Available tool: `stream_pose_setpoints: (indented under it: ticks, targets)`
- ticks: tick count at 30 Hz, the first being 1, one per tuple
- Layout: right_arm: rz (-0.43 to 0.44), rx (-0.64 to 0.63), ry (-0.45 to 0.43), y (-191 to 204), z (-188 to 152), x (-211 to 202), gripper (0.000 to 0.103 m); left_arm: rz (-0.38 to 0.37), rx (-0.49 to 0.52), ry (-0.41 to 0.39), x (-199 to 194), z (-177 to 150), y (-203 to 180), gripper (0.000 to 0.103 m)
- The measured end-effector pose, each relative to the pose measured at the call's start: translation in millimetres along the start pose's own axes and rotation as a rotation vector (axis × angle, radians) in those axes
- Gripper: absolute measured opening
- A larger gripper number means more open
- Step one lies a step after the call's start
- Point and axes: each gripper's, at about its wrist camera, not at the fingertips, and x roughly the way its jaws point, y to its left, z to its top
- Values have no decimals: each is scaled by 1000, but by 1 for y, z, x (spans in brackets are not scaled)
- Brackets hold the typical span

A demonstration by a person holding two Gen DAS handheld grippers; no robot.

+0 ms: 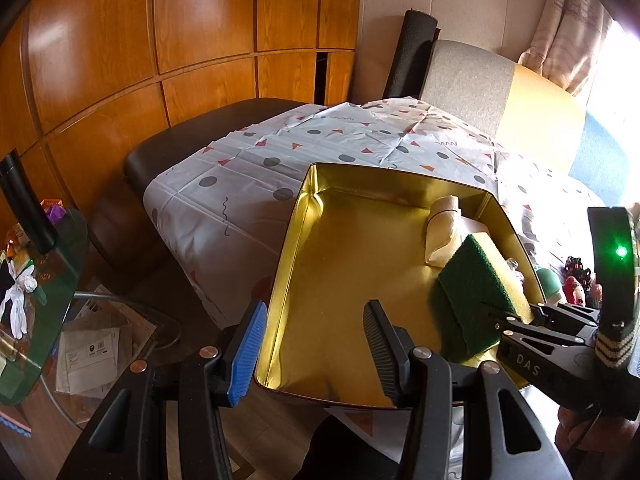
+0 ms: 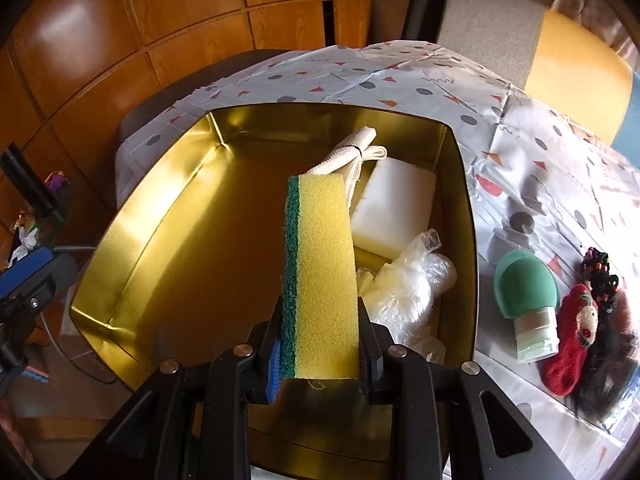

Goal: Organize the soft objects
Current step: 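Carry the yellow-green sponge into the gold tray and open the right gripper, then move both grippers away from the gold tray toward the remaining items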

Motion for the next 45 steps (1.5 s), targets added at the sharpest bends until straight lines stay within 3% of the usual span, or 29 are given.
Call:
stream_pose_setpoints:
  ticks: [6, 9, 15, 24, 45]
  targets:
    - [32, 24, -16, -4, -9, -5, 46, 0, 16, -32, -9, 1, -4, 55]
    - [39, 37, -39, -5, -13, -12, 60, -1, 22, -35, -11, 1, -5, 55]
    - [26, 51, -80, -10, -19, -28, 67, -4, 31, -43, -18, 1, -8, 55]
    - [-30, 36, -153, -11, -24, -53, 73, -12, 54, -53, -24, 0, -15, 55]
    - [-163, -12, -281, -13, -33, -97, 75, -4, 75, -62, -28, 1, -24, 56]
